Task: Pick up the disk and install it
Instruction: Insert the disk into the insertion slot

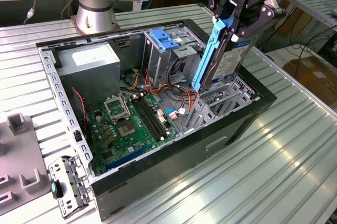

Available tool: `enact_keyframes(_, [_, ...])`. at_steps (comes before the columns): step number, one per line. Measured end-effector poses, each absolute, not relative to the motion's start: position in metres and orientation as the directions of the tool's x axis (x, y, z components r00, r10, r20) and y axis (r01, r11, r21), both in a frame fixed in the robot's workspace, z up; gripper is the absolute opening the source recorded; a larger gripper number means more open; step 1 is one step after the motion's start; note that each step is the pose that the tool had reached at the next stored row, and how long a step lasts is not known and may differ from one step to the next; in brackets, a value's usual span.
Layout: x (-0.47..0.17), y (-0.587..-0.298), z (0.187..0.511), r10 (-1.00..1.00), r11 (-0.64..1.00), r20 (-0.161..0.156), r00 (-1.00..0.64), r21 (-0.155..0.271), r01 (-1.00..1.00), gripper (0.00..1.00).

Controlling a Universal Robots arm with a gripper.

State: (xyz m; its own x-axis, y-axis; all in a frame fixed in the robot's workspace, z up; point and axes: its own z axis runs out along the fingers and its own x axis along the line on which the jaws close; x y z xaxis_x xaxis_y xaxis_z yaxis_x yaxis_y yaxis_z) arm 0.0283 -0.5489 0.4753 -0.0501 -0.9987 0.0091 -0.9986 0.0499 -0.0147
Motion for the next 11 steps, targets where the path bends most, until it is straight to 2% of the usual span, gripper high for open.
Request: enact_keyframes(11, [0.057,-0.554,0.457,-0.999,0.05,0.01,-0.05,-0.002,-0.999,0.37])
